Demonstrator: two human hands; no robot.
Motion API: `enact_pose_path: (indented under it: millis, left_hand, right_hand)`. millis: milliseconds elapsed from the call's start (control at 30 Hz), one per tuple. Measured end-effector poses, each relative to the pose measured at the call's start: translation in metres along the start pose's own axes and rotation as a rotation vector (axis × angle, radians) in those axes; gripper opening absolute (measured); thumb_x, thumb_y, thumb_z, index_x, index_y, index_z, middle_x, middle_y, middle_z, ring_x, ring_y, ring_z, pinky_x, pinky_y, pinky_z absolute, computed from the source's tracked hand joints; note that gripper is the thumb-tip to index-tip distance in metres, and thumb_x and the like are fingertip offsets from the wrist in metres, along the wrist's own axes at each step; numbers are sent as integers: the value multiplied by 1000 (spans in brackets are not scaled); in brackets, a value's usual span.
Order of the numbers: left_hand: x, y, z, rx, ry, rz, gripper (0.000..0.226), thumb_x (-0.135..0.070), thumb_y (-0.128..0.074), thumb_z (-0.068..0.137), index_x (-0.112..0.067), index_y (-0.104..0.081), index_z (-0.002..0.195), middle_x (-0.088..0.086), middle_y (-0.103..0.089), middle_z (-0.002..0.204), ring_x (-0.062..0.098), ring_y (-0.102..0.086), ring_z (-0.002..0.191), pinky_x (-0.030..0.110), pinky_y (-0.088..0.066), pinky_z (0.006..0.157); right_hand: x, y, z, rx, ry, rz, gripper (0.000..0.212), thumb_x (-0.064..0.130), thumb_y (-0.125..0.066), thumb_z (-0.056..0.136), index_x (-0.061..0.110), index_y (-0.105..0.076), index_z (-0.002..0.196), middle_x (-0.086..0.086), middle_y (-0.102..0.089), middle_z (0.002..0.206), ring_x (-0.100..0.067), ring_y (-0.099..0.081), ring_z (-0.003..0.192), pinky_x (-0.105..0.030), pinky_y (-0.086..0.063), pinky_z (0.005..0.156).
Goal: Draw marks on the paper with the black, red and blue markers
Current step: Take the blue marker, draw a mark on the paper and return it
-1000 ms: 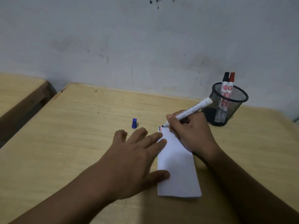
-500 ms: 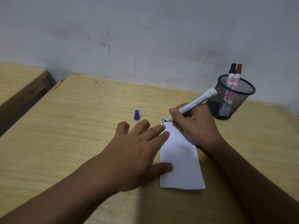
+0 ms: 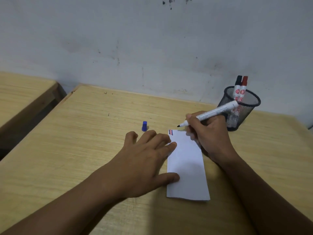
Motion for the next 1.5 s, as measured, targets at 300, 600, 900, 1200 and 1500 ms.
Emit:
enact_pose_path:
  millis: [300, 600, 900, 1200, 1500]
  left_hand:
    - [50, 40, 4, -381, 458, -67, 51, -65, -44, 88, -38, -54, 129, -9, -56, 122, 16, -48, 114, 46, -26, 96]
    - [48, 84, 9, -445, 527, -716, 9, -40, -72, 84, -33, -72, 79, -13, -73, 77, 3, -65, 78, 33, -39, 81]
    - [-39, 172, 2, -580, 159, -1201, 11, -14, -77, 85, -19, -80, 93, -5, -80, 91, 6, -72, 91, 13, -53, 73]
    - [-86, 218, -13, -853, 18, -817, 9, -21, -80, 81, -27, -80, 88, -12, -73, 74, 5, -65, 81, 9, -47, 71]
    - [-89, 232, -19, -1051, 2, -425, 17, -26, -84, 76, -32, -75, 89, -28, -62, 77, 1, -60, 73, 44, -54, 68]
  right_hand:
    - [1, 26, -3, -178, -241, 434, 30, 14, -66, 94, 8, -72, 65, -6, -59, 52, -14, -42, 37, -22, -27, 39]
    - [79, 48, -23, -148, -80, 405, 23, 9, -64, 95, -12, -66, 87, -9, -62, 56, -14, -50, 42, -23, -36, 36]
    - [173, 71, -50, -95, 87, 384, 22, 17, -65, 96, 2, -70, 81, -10, -64, 61, -14, -49, 46, -25, -35, 40]
    - [208, 93, -75, -54, 92, 295, 38, 36, -67, 94, 0, -71, 80, -2, -53, 57, -11, -42, 48, -27, -37, 49]
    - [213, 120, -89, -425, 316, -221, 25, 43, -67, 91, 18, -63, 92, 4, -59, 75, -16, -53, 61, -26, -44, 54]
Point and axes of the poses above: each hand's wrist, its own z-axis towards the middle knuckle, its own y-axis out of the back of the hand, x = y × z, the point moved 7 cm from there along z, towards the middle knuckle
